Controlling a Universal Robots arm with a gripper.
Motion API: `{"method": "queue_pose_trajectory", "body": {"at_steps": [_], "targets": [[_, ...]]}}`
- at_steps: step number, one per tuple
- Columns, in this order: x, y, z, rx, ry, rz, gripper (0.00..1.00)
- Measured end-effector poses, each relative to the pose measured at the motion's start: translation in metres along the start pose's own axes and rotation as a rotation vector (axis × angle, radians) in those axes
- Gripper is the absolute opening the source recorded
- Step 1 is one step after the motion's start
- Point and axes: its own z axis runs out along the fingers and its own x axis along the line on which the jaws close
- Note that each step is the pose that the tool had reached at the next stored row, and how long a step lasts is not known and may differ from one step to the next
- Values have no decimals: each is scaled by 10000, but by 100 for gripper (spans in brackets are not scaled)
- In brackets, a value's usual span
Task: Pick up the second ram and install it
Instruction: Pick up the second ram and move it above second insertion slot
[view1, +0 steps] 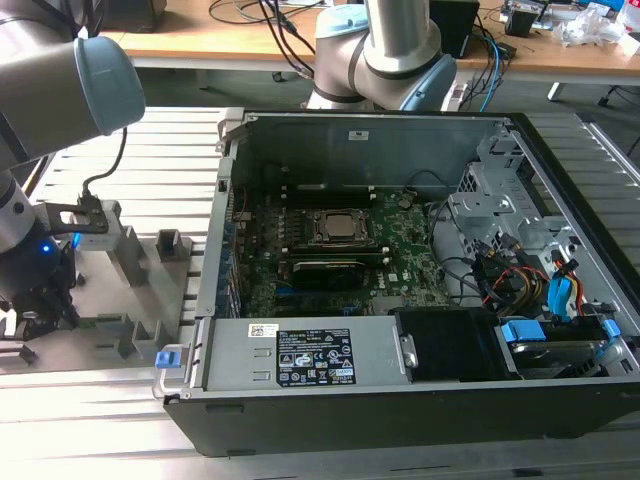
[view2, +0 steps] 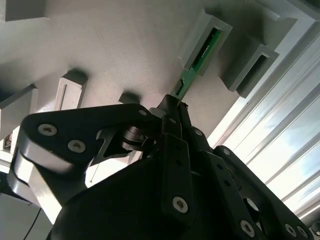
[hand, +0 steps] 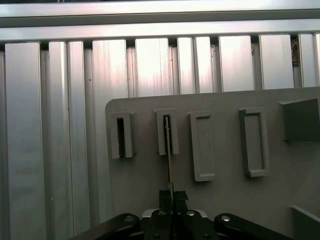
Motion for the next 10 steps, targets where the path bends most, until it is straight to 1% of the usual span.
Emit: {"method": "queue_pose_trajectory", "body": {"at_steps": [10], "targets": [[0, -1, 5, 2, -2, 0, 13]]}}
